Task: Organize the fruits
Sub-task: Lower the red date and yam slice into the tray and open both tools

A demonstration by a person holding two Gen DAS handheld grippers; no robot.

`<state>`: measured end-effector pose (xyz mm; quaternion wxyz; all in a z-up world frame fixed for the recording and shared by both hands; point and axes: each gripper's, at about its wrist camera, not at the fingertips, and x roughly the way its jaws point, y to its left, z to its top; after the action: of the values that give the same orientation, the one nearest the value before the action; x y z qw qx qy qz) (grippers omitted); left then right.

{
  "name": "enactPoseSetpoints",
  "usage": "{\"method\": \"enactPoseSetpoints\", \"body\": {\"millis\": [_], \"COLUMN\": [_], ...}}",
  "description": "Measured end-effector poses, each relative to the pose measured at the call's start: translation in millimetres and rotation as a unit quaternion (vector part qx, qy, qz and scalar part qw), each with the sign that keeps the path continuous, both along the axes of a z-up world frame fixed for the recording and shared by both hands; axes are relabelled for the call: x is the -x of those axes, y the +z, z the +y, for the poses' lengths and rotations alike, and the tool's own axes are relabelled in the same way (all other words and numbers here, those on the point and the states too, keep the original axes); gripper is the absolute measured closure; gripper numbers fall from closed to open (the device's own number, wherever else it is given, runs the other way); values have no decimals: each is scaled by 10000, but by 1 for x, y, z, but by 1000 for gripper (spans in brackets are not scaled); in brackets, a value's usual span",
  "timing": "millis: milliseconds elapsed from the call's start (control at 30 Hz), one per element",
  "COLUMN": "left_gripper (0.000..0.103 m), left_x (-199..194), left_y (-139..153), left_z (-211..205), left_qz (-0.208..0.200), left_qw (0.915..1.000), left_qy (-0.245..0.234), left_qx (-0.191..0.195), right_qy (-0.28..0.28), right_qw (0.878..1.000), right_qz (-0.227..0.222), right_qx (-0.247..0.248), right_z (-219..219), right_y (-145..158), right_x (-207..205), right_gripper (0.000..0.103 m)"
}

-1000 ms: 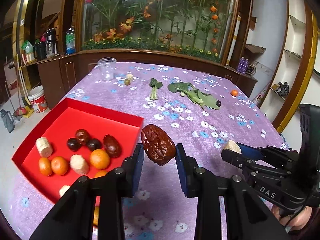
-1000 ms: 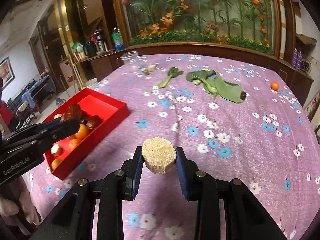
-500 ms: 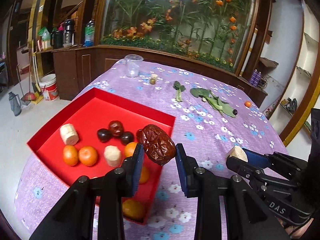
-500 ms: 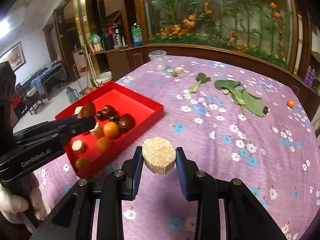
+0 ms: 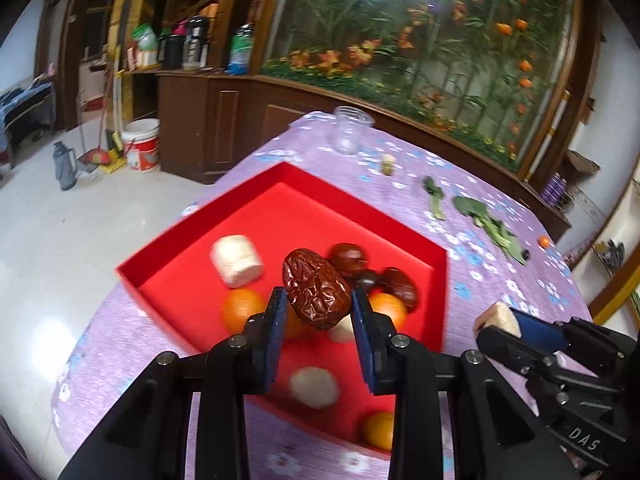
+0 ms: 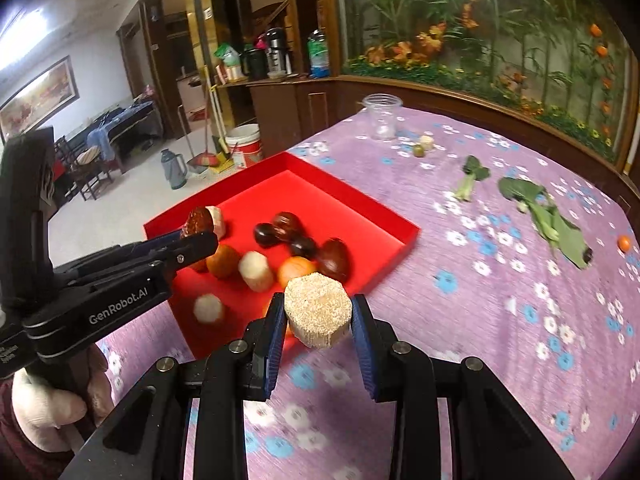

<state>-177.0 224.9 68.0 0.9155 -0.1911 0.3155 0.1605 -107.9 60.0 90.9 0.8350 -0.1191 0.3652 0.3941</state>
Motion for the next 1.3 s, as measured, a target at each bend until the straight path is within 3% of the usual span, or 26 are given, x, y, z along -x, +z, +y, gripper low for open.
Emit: {"method": "enactPoseSetpoints", "body": {"millis": [200, 667, 967, 1233, 1300], "left_gripper": [72, 72, 71, 52, 41], "left_x": [-1, -21, -28, -31, -31], "left_y": [-4, -18, -20, -23, -24], "left_z": [20, 41, 45, 48, 48], "left_qz": [43, 244, 242, 262, 243], "left_qw": [9999, 9995, 9993, 9991, 9991], "left_qy": [150, 214, 264, 294, 312], "left_qx": [-9, 58, 77, 135, 156], "right_qy": [238, 186, 193, 219, 226], "right_qw": [9994, 9875, 9855, 9845, 9839], "right_qz": [234, 1555, 1687, 1739, 1772], "right_qx": [-18, -182, -35, -9, -54], "right_z": [51, 124, 147, 155, 155], "right_y": [2, -31, -48, -57, -57], "right_x": [-23, -100, -112, -119, -120], "right_gripper": [68, 67, 67, 66, 66]}}
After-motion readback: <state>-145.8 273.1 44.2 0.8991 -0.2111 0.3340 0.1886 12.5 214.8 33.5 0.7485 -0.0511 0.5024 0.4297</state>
